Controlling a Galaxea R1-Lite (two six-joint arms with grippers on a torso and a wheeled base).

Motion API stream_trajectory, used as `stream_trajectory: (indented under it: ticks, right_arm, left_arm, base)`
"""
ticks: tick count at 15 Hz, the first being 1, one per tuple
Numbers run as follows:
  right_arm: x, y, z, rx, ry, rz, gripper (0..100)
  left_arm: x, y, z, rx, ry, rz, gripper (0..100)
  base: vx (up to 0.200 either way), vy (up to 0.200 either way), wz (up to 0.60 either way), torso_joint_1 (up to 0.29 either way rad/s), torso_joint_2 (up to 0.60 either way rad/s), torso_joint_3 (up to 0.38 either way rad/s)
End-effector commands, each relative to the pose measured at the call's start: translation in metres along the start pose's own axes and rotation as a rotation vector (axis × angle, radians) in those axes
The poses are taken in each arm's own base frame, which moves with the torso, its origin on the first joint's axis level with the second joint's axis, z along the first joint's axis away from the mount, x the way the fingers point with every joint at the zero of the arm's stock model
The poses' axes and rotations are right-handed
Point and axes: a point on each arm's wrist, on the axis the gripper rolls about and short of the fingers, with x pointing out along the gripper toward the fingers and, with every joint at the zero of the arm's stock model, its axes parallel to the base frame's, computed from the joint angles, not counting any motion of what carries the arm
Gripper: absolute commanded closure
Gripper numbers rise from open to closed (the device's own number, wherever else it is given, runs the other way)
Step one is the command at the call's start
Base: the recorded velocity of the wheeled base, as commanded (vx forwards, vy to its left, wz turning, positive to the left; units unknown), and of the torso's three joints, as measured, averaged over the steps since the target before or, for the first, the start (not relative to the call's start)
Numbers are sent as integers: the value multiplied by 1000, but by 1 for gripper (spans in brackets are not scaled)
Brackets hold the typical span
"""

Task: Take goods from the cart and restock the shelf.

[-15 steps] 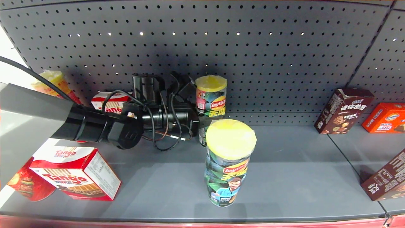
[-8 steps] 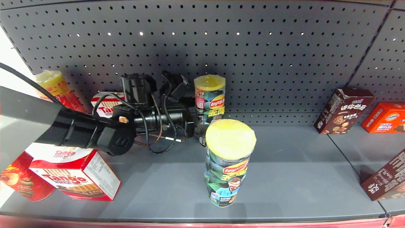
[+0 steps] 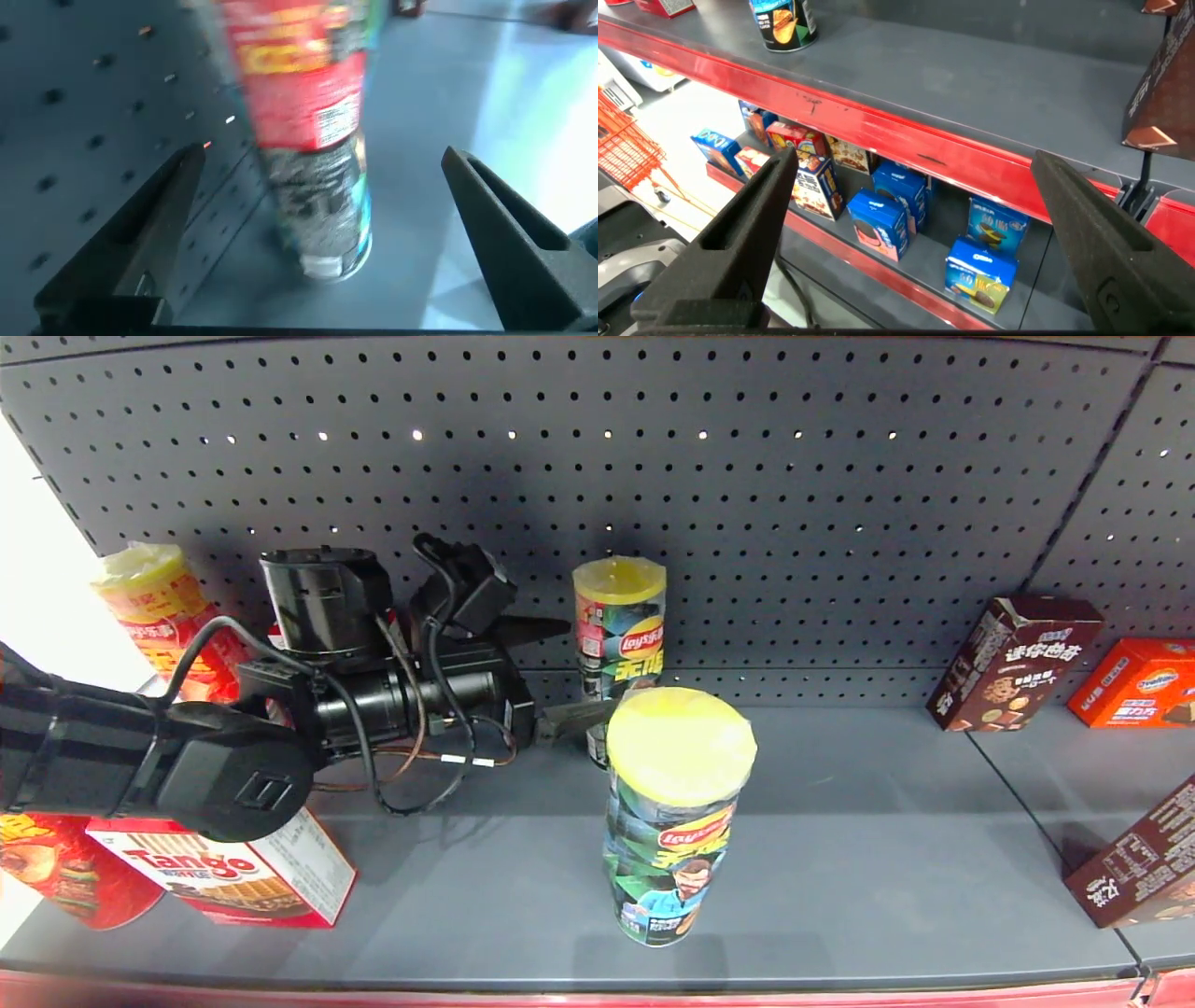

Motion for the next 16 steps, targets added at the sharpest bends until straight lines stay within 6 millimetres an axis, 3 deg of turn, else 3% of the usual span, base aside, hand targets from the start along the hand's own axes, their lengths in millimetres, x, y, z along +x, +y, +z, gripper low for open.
stream_trajectory:
  ticks: [1,8,12,16]
  right_arm:
    - [0,0,0,0,1,0,0]
    - [0,0,0,0,1,2,0]
    - [0,0,0,0,1,0,0]
    - [0,0,0,0,1,0,0]
  left_arm:
    - [-13,-5,11,12,-2,48,0]
    - [-24,-5,27,-26,101,202,0]
    - [-17,2,38,-15,109,264,0]
    - [-8,7,34,-15,126,286,0]
  base:
    - [0,0,0,0,0,0]
    - [0,0,0,0,0,0]
    - [0,0,0,0,0,0]
    - [0,0,0,0,0,0]
